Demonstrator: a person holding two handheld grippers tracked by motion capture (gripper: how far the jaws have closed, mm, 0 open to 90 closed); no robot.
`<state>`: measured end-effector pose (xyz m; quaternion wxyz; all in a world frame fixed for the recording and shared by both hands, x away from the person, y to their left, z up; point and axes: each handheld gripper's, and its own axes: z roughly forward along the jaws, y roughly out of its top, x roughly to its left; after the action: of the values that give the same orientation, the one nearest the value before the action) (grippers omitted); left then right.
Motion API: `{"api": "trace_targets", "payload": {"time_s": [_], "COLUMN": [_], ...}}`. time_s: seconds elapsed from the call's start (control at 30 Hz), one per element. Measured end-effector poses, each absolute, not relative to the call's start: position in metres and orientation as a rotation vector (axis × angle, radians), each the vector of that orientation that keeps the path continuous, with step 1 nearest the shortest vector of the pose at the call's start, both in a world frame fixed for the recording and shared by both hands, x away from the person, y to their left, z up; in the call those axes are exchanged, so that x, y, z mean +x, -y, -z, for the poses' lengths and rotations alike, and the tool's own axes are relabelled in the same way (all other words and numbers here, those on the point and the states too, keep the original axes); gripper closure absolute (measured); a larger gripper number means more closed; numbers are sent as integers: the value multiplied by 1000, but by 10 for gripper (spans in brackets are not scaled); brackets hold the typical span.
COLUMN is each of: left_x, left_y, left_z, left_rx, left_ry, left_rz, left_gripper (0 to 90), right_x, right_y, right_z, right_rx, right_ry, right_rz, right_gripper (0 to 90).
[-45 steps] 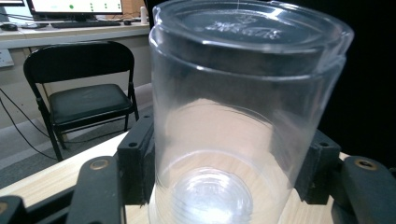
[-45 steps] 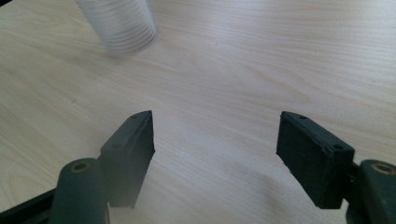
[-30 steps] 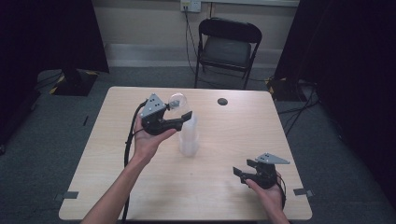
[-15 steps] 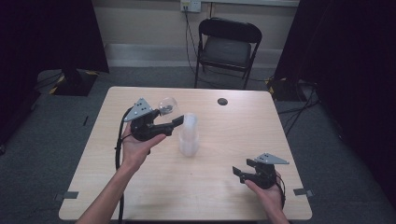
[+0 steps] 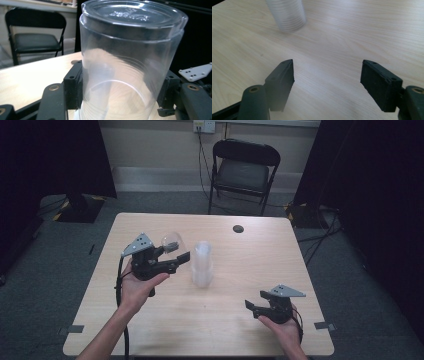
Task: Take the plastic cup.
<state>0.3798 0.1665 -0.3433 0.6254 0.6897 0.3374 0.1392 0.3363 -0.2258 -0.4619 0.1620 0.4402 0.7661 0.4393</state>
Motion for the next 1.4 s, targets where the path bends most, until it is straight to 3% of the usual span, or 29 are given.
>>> {"api": "trace_targets", "payload": {"time_s": [0.33, 0.97, 1.4], "left_x": [371, 341, 340], "left_y": [-165, -166, -163], "left_z": [358, 385, 413], "left_rx": [1615, 1633, 1626], "left_ry": [-798, -838, -890], "left_rz": [-285, -287, -119], "left_gripper": [382, 381, 376], "right_x": [333, 321, 317], "right_y": [212, 168, 130], "right_z": [458, 441, 437], "right_rx": [1180, 963, 798], "right_ry": [-2207, -2259, -2317], "right_rz": [-1312, -1393, -1412], "right_gripper": [266, 369, 431]}}
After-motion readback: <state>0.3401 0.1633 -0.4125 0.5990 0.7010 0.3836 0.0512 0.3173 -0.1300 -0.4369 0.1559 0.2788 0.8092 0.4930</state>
